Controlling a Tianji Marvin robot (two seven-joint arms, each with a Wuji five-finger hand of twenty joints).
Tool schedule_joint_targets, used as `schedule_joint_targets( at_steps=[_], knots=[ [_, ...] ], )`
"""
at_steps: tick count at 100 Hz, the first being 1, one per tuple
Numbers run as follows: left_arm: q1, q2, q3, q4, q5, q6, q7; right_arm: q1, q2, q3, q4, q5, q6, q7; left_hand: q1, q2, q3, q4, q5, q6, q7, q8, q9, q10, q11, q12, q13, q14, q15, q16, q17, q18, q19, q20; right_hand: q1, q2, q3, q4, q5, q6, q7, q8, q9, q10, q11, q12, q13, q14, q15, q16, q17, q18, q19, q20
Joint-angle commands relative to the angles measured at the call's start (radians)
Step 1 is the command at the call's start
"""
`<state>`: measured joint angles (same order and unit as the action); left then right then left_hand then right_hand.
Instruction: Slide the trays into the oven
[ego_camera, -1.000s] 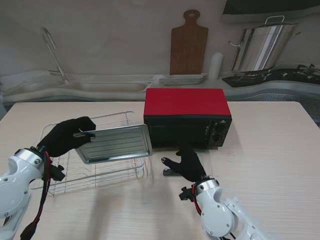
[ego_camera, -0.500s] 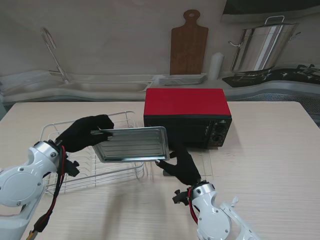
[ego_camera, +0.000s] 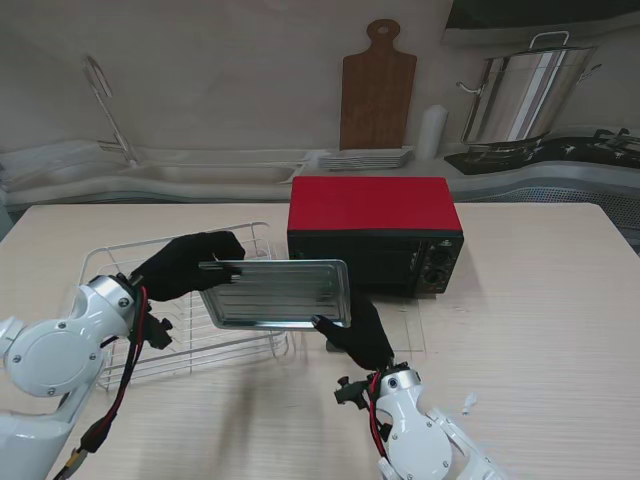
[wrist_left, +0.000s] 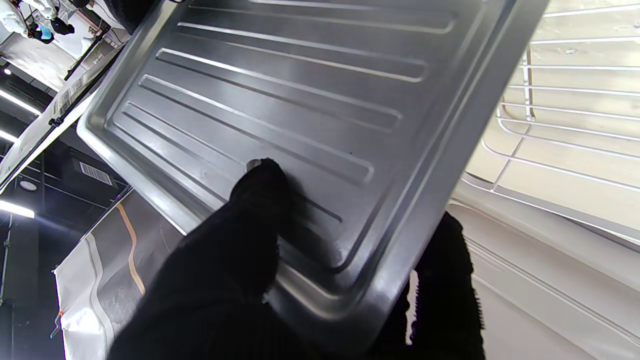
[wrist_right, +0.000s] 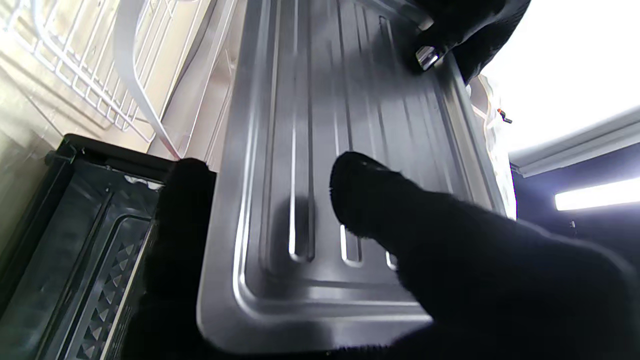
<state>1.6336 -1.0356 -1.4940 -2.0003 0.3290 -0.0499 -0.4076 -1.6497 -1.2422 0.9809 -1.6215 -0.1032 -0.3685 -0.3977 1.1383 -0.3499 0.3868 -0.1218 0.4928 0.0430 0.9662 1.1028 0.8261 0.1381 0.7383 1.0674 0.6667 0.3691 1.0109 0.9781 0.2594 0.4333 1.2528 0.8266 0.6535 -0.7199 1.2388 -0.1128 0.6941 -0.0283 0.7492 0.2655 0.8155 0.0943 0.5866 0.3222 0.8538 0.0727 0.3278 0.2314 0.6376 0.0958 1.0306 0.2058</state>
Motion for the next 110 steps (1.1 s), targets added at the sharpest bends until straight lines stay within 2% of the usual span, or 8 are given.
schedule_joint_targets(
  at_steps=[1,24,42,56,72,91,100,110],
  knots=[
    [-0.002,-0.005,0.005,-0.002,-0.005,0.001,-0.017,-0.010,-0.007,-0.003,-0.010,-0.008,-0.007,0.034,0.124,0.116,0.225,0.104,0.150,-0.139,0.234,0.175,0.064,-0.043,0.144,0.052,0.047,0.000,0.052,0.019,0.001,0.035,0.058,0.022,0.080,-0.003,0.015,-0.051,0.053,-0.044,0.040,-0.071,0.068,-0.021,-0.032,-0.016,0.063,0.002,-0.014,-0.016,0.053,-0.010,0.012,-0.058],
    [-0.022,-0.006,0.018,0.011,-0.012,0.002,-0.013,-0.018,0.006,0.005,-0.029,0.044,-0.008,0.098,0.127,0.115,0.215,0.100,0.141,-0.140,0.215,0.168,0.056,-0.042,0.127,0.042,0.041,0.002,0.039,0.013,-0.004,0.033,0.053,0.018,0.187,-0.006,0.187,-0.068,0.261,-0.051,0.011,0.038,0.243,0.004,-0.074,-0.042,0.190,0.053,0.041,-0.010,0.158,0.070,0.144,-0.258],
    [-0.029,-0.010,0.024,0.017,-0.026,0.007,0.003,-0.027,0.013,0.012,-0.047,0.089,0.019,0.136,0.152,0.097,0.161,0.086,0.107,-0.094,0.092,0.015,0.046,0.005,0.012,-0.013,0.020,0.027,-0.032,-0.034,-0.019,0.025,0.040,-0.010,0.213,-0.032,0.209,-0.084,0.409,-0.022,0.022,0.072,0.331,0.047,-0.049,-0.047,0.271,0.136,0.134,0.013,0.271,0.144,0.230,-0.245],
    [-0.028,-0.009,0.020,0.021,-0.047,0.000,-0.005,-0.031,0.012,0.017,-0.058,0.138,0.052,0.152,0.117,0.006,0.158,0.049,0.051,-0.072,-0.016,-0.207,0.053,0.028,-0.265,-0.003,-0.038,0.037,-0.165,-0.125,-0.064,0.010,-0.008,-0.084,0.220,-0.056,0.219,-0.086,0.461,-0.007,0.026,0.077,0.364,0.068,-0.041,-0.052,0.297,0.163,0.165,0.019,0.317,0.171,0.252,-0.229],
    [-0.022,-0.008,0.014,0.022,-0.054,-0.006,-0.012,-0.032,0.009,0.023,-0.067,0.191,0.085,0.161,0.053,-0.024,0.191,0.047,-0.013,-0.034,-0.120,-0.349,-0.001,0.037,-0.407,-0.060,-0.088,0.026,-0.269,-0.184,-0.099,-0.002,-0.070,-0.125,0.222,-0.071,0.227,-0.084,0.483,0.008,0.026,0.063,0.388,0.084,-0.043,-0.062,0.317,0.187,0.174,0.019,0.345,0.191,0.263,-0.217],
    [-0.019,-0.006,0.004,0.031,-0.067,-0.024,-0.021,-0.034,0.003,0.027,-0.078,0.232,0.120,0.157,-0.098,0.027,0.243,0.082,-0.086,0.026,-0.253,-0.472,-0.194,0.045,-0.326,-0.258,-0.174,-0.004,-0.402,-0.265,-0.152,-0.034,-0.168,-0.169,0.224,-0.082,0.232,-0.083,0.486,0.019,0.029,0.039,0.399,0.097,-0.042,-0.066,0.337,0.202,0.188,0.020,0.364,0.198,0.294,-0.213],
    [-0.019,-0.004,0.001,0.039,-0.075,-0.039,-0.027,-0.035,-0.001,0.029,-0.089,0.256,0.149,0.154,-0.193,0.045,0.209,0.094,-0.110,0.039,-0.300,-0.506,-0.269,0.043,-0.275,-0.462,-0.207,-0.011,-0.441,-0.285,-0.172,-0.041,-0.207,-0.178,0.224,-0.087,0.235,-0.080,0.484,0.028,0.029,0.024,0.401,0.107,-0.044,-0.069,0.344,0.208,0.191,0.017,0.367,0.206,0.307,-0.211],
    [-0.019,-0.003,-0.003,0.048,-0.087,-0.053,-0.034,-0.031,-0.007,0.029,-0.093,0.271,0.175,0.139,-0.296,0.068,0.174,0.110,-0.141,0.057,-0.365,-0.548,-0.318,0.044,-0.310,-0.499,-0.253,-0.020,-0.497,-0.313,-0.200,-0.044,-0.258,-0.193,0.224,-0.091,0.237,-0.078,0.484,0.036,0.033,0.001,0.404,0.113,-0.046,-0.072,0.351,0.213,0.192,0.009,0.371,0.206,0.325,-0.208]
  ],
)
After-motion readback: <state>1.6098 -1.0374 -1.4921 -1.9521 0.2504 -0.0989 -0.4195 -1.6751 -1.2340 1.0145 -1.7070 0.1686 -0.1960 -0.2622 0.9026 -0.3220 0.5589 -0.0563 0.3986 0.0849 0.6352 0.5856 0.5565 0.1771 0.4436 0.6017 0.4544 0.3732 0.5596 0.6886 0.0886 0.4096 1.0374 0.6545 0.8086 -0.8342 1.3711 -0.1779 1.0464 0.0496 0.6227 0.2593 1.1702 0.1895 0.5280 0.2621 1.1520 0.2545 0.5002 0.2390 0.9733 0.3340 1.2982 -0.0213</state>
